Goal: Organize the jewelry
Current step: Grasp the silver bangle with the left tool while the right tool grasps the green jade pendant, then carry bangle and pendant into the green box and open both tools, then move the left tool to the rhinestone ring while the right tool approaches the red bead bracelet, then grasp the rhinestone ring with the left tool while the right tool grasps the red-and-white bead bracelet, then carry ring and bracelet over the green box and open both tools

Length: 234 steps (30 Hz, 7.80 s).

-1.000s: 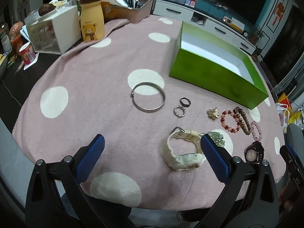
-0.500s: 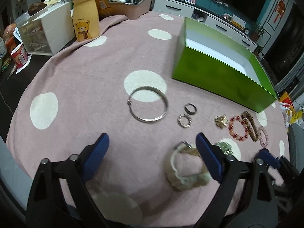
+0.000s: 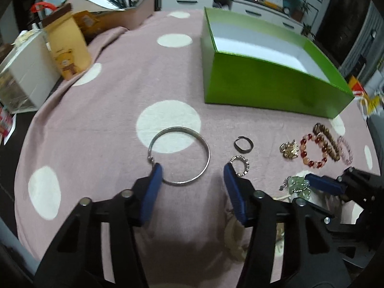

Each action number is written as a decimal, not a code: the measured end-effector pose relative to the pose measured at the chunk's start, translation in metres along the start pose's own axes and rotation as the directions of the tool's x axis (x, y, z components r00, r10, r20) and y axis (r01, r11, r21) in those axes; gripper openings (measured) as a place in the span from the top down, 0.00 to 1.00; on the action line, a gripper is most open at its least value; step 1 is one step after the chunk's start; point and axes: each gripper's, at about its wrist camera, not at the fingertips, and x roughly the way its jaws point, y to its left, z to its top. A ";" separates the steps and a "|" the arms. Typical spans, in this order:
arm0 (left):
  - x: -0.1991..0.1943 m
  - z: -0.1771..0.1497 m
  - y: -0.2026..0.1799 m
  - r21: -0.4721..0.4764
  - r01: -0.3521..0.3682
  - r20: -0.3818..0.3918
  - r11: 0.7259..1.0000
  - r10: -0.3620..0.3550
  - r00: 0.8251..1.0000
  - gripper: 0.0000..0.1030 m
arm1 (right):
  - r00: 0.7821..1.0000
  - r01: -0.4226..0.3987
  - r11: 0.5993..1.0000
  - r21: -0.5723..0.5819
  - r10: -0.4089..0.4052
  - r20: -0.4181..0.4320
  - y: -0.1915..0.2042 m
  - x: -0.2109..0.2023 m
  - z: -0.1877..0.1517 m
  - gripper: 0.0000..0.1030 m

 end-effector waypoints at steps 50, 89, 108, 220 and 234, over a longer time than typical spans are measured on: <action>-0.059 0.061 -0.021 -0.003 0.150 0.175 0.989 -0.147 0.974 0.97 | 0.962 0.016 0.990 0.140 -0.053 0.267 -0.073 -0.092 0.053 0.93; -0.031 0.124 -0.053 0.030 0.068 0.141 0.997 -0.072 0.987 0.27 | 0.952 0.057 0.949 0.309 -0.145 0.270 -0.147 -0.092 0.063 0.57; -0.041 0.016 0.002 -0.125 0.074 0.034 0.989 -0.070 0.997 0.24 | 0.970 0.034 0.962 0.272 -0.098 0.224 -0.097 -0.113 -0.002 0.53; -0.080 0.111 -0.075 0.102 0.051 0.253 0.993 -0.075 0.965 0.80 | 0.924 -0.070 0.982 0.177 -0.003 0.382 -0.103 -0.130 0.102 0.93; -0.060 0.137 -0.085 0.132 0.038 0.245 0.990 -0.070 0.967 0.80 | 0.930 -0.056 0.978 0.199 -0.021 0.366 -0.121 -0.113 0.113 0.93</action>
